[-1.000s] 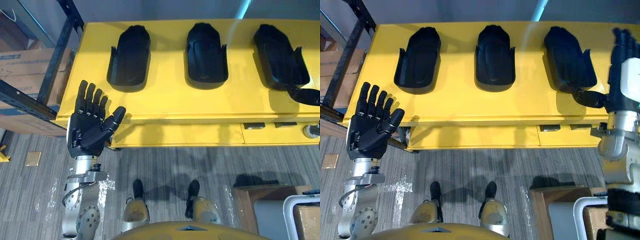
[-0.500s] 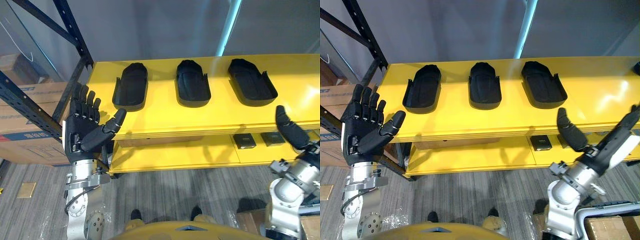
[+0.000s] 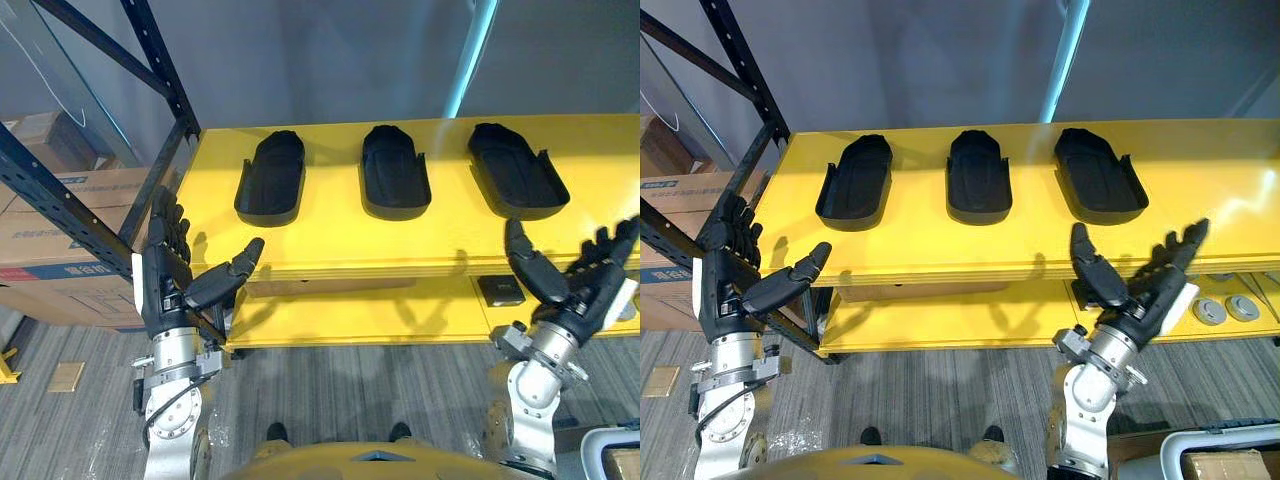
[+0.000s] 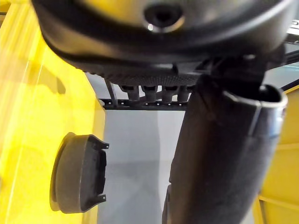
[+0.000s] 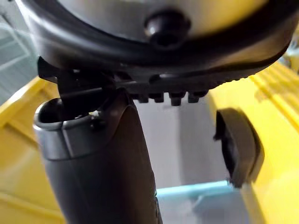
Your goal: Walk over and take three plastic housings, then place them on the shelf
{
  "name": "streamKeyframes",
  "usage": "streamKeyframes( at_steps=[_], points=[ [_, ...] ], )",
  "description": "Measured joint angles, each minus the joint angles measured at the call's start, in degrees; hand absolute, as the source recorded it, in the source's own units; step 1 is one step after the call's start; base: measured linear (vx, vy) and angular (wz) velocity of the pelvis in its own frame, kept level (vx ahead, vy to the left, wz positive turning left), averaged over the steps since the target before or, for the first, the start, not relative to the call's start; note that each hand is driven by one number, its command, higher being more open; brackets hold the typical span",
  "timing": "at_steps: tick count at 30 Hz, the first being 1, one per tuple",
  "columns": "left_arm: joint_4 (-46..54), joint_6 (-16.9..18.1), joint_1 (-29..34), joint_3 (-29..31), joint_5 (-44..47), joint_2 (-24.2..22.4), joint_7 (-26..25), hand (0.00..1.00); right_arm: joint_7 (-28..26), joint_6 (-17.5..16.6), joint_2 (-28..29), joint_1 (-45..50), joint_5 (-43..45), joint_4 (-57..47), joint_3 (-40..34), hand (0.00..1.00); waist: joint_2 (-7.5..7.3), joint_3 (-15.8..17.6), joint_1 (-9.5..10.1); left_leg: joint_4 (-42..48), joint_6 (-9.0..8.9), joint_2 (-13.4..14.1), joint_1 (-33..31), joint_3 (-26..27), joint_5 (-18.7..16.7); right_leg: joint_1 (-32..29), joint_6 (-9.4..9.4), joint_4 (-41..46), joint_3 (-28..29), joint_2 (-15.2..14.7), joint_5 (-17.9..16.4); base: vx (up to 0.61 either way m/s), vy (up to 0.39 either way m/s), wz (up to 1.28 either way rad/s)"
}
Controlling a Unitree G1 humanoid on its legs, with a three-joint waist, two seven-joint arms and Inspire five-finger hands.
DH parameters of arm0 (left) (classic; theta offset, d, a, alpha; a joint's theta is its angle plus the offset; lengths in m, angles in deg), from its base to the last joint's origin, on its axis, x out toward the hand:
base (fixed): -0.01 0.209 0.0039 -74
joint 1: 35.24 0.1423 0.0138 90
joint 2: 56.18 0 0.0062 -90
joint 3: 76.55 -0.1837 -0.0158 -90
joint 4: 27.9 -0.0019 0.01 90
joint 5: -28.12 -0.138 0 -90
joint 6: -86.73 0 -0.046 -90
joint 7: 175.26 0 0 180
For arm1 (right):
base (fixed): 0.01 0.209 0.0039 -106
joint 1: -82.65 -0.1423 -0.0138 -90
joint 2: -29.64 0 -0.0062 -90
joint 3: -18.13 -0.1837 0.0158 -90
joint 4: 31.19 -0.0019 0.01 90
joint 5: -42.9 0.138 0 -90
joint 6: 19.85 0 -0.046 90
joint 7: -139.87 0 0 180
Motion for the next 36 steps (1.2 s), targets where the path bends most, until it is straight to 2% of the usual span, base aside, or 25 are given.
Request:
streamKeyframes(
  at_steps=[3, 5, 7, 9, 10, 11, 13, 15, 18, 20, 23, 26, 29, 36],
  points=[
    [0.0, -0.07, -0.57, -1.1, 1.18, 0.66, -0.04, 1.0, -4.8, 0.05, -4.52, -5.14, 3.22, 0.09, 4.38, 1.0, -0.05, -0.03, 0.26, -0.04, -0.03, -0.14, -0.04, -1.22, 0.09, 0.94, -0.04, -0.4, -1.17, -0.07, 0.16, -0.01, -0.001, 0.18],
    [0.01, -0.34, -0.55, -2.11, 1.9, 1.03, 0.28, 1.0, -9.05, 0.85, -6.96, -9.52, 7.48, 0.97, 7.25, 1.0, -0.3, -0.56, 1.34, -0.06, -0.04, -0.16, -0.19, -2.17, 0.25, 1.6, -0.04, -0.77, -2.12, -0.02, 0.16, 0.0, -0.006, 0.24],
    [0.01, -0.64, -0.48, -2.5, 2.95, 1.53, 0.81, 1.0, -11.02, 2.28, -8.21, -13.52, 8.73, 3.35, 9.98, 1.0, -0.64, -0.95, 2.02, -0.07, -0.05, -0.19, -0.32, -3.07, 0.47, 2.23, -0.05, -1.0, -2.88, 0.04, 0.16, 0.0, -0.009, 0.22],
    [0.01, -1.54, -0.45, -2.9, 4.77, 1.79, 1.49, 1.0, -12.73, 6.39, -8.66, -20.0, 8.72, 7.68, 14.5, 1.0, -0.7, -0.99, 3.35, -0.16, 0.0, -0.36, -0.36, -4.09, 0.63, 2.9, -0.06, -1.09, -3.99, -0.04, 0.15, -0.03, -0.008, 0.19],
    [0.01, -1.54, -0.42, -3.02, 5.26, 1.79, 1.62, 1.0, -12.83, 6.92, -8.68, -20.86, 8.73, 8.33, 15.08, 1.0, -0.7, -0.98, 3.49, -0.16, 0.02, -0.39, -0.41, -4.3, 0.66, 2.95, -0.06, -1.09, -4.02, -0.06, 0.15, -0.03, -0.002, 0.22],
    [0.0, -1.59, -0.43, -3.92, 7.66, 1.81, 2.08, 1.0, -13.04, 9.52, -8.69, -24.91, 8.79, 11.93, 17.3, 1.0, -0.7, -0.98, 4.71, -0.17, 0.08, -0.49, -0.6, -4.78, 0.81, 3.07, -0.06, -1.08, -4.43, -0.14, 0.15, -0.03, 0.0, 0.17],
    [0.0, -1.59, -0.35, -4.8, 8.64, 1.8, 2.47, 1.0, -12.67, 11.79, -8.51, -29.3, 8.57, 16.06, 18.94, 1.0, -0.7, -0.98, 5.61, -0.17, 0.12, -0.62, -1.12, -5.65, 1.07, 3.22, -0.05, -1.07, -5.29, -0.2, 0.15, -0.04, -0.005, 0.25],
    [-0.03, -1.59, -0.35, -5.52, 8.7, 2.04, 2.87, 1.0, -10.13, 14.36, -7.26, -36.66, 8.2, 22.7, 20.13, 1.0, -0.61, -0.85, 6.99, -0.17, 0.18, -0.78, -2.56, -7.43, 1.8, 2.89, -0.07, -0.98, -6.92, -0.24, 0.14, -0.06, -0.012, 0.41],
    [-0.03, -1.56, -0.48, -6.11, 8.81, 2.32, 3.07, 1.0, -6.53, 15.72, -6.86, -45.01, 7.49, 29.88, 20.1, 1.0, -0.11, 0.35, 8.35, -0.15, 0.17, -0.85, -4.67, -9.25, 2.66, 1.39, -0.46, 0.27, -8.51, -0.44, -0.22, -0.06, -0.007, 0.31],
    [-0.08, -1.39, -1.0, -6.11, 10.27, 2.31, 2.87, 1.0, -3.41, 15.81, -7.09, -53.18, 5.56, 36.37, 18.99, 1.0, 0.95, 3.27, 9.64, -0.01, 0.29, -0.93, -6.74, -10.23, 3.77, -1.18, -0.87, 2.43, -9.02, -0.89, -0.83, -0.11, 0.001, 0.23],
    [-1.26, -1.04, -3.23, -6.91, 12.67, 2.16, 2.68, 1.0, 0.53, 14.4, -8.85, -60.7, 3.75, 43.97, 15.36, 1.0, 2.49, 6.94, 10.13, 0.03, 0.86, -1.83, -9.14, -12.17, 5.27, -3.7, -0.68, 5.48, -10.49, -2.31, -1.56, -0.1, 0.014, 0.31],
    [-1.98, -0.98, -3.88, -8.18, 13.99, 1.8, 2.18, 1.0, 3.41, 12.61, -11.88, -63.19, 3.55, 47.85, 12.77, 1.0, 3.5, 9.18, 10.89, 0.05, 1.55, -3.17, -9.66, -12.33, 5.83, -4.99, -0.11, 7.95, -10.44, -4.29, -2.12, -0.05, 0.051, 0.12],
    [-1.99, -0.25, -3.89, -8.85, 14.79, 1.59, 2.12, 1.0, 5.79, 12.52, -15.27, -65.29, 1.37, 50.78, 11.86, 1.0, 4.1, 10.35, 10.73, 0.08, 2.05, -4.36, -10.38, -12.43, 6.21, -6.16, 0.27, 9.1, -10.28, -5.79, -2.18, -0.02, 0.029, 0.05],
    [-4.52, 0.75, -5.53, -12.17, 15.7, 2.8, 2.02, 1.0, 6.52, 12.0, -19.6, -71.75, -0.61, 54.25, 11.47, 1.0, 5.72, 12.23, 10.87, 0.1, 2.14, -4.35, -10.56, -12.43, 6.28, -6.63, 0.21, 9.94, -10.1, -5.97, -2.33, -0.03, -0.025, 0.0]
  ],
)
